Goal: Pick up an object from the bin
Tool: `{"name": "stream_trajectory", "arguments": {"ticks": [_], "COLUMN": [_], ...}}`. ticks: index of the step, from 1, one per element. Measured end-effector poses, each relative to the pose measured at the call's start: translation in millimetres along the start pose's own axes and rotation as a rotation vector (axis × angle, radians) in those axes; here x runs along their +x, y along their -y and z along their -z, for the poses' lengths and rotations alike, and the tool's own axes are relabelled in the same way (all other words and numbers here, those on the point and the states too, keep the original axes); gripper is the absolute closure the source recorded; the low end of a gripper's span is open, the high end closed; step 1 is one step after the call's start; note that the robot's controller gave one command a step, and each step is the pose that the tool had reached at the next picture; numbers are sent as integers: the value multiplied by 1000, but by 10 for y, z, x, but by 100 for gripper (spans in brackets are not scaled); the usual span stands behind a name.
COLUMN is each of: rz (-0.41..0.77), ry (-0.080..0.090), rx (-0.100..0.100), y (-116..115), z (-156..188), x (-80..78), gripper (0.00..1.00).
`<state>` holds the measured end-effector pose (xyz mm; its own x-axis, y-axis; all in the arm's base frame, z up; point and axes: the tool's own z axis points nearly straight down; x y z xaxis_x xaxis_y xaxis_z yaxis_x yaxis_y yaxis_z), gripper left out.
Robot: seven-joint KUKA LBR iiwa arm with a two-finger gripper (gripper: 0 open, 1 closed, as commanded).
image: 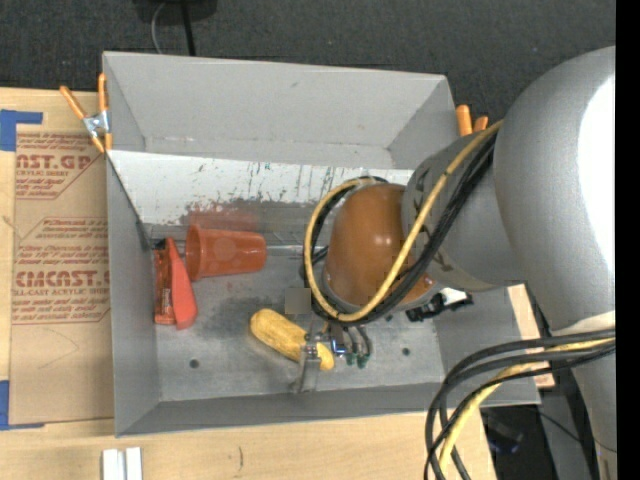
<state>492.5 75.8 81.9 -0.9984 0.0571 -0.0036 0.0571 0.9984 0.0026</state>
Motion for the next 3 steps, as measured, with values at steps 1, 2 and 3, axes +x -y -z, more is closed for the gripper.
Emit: {"name": "stream_trajectory", "arguments": {"ticks": [1, 2, 3], "rz": [-46, -47, 35], "ry": [-11, -11, -11], "rx": [1, 1, 1], "y": [-176, -176, -185], "z": [-120, -120, 911], "x": [12, 12, -51], "gripper": [100, 100, 100]}}
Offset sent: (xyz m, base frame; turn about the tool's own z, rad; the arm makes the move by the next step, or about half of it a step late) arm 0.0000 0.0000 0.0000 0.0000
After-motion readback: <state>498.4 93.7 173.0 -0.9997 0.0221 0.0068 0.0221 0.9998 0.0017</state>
